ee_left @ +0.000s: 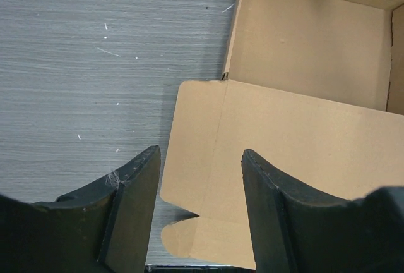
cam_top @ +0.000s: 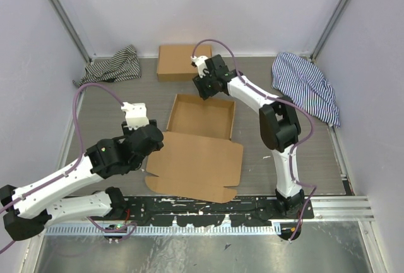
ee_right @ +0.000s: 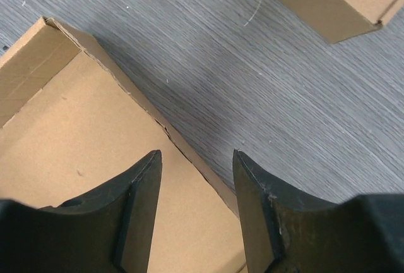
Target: Fold the paper box
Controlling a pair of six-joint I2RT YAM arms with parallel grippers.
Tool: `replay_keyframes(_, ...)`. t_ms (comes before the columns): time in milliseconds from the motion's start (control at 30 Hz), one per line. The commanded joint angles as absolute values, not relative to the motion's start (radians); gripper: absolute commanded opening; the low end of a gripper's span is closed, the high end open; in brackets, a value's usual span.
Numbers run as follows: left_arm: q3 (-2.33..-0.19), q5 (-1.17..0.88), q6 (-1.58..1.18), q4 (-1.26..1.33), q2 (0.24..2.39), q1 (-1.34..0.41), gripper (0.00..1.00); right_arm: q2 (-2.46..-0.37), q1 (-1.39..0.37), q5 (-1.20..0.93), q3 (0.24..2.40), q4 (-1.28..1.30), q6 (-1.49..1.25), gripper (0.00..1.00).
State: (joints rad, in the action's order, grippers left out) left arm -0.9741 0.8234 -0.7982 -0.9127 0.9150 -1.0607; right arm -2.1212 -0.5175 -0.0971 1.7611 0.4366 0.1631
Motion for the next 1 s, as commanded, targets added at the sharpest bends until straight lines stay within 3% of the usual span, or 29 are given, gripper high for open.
replay_keyframes(0,-0.957,0.816,-0.821,-0.926,0.909,-1.057,0.6,-2.141,-0.515,-0.181,1.841,0.434,0.216,0.56)
replay_keyframes(700,-0.94,0.807,-0.841,-0.931,0.894,-1.058,0.6,-2.238,-0.517,-0.249,1.893,0.484,0.206,0.57)
replay_keyframes(967,-0.94,0.79,-0.845,-0.925,0.902,-1.057,0.6,-2.235,-0.513,-0.172,1.841,0.49,0.098,0.47)
